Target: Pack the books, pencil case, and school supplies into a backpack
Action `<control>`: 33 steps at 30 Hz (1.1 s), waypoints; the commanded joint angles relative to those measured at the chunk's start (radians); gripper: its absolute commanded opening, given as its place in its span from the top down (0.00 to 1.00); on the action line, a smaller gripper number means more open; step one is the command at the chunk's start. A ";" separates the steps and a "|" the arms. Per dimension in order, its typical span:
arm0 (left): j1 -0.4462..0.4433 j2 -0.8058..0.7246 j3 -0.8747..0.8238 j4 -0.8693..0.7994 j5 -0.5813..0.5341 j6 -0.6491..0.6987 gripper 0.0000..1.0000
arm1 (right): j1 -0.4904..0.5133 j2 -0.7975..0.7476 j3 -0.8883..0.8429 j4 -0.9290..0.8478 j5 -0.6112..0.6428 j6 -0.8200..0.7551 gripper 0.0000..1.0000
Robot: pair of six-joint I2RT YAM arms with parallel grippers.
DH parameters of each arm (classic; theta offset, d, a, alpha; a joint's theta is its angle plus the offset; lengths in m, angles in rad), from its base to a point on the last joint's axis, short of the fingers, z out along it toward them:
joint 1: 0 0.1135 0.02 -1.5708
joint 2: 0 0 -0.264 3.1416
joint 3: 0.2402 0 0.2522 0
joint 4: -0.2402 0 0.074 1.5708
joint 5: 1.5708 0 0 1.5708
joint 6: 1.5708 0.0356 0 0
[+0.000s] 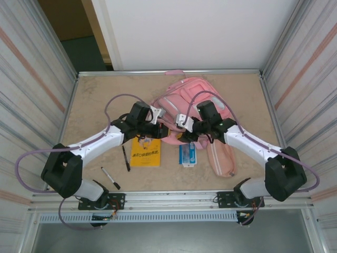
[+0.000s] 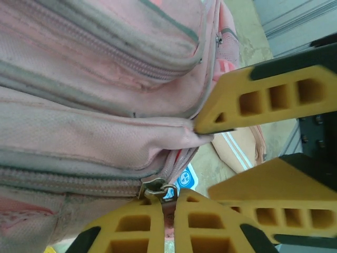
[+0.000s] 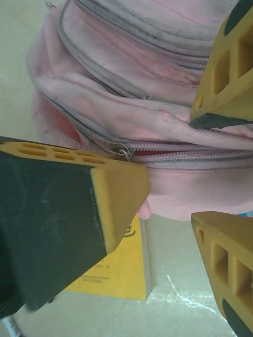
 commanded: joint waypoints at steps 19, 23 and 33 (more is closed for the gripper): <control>0.080 -0.084 -0.063 0.010 -0.053 -0.033 1.00 | -0.051 0.160 0.246 -0.177 0.267 -0.490 1.00; 0.083 -0.060 -0.053 0.000 -0.032 -0.016 1.00 | -0.137 0.164 0.247 -0.236 0.292 -0.564 1.00; 0.043 0.026 -0.029 0.134 0.077 -0.058 0.79 | -0.197 0.078 0.134 -0.155 0.076 -0.452 1.00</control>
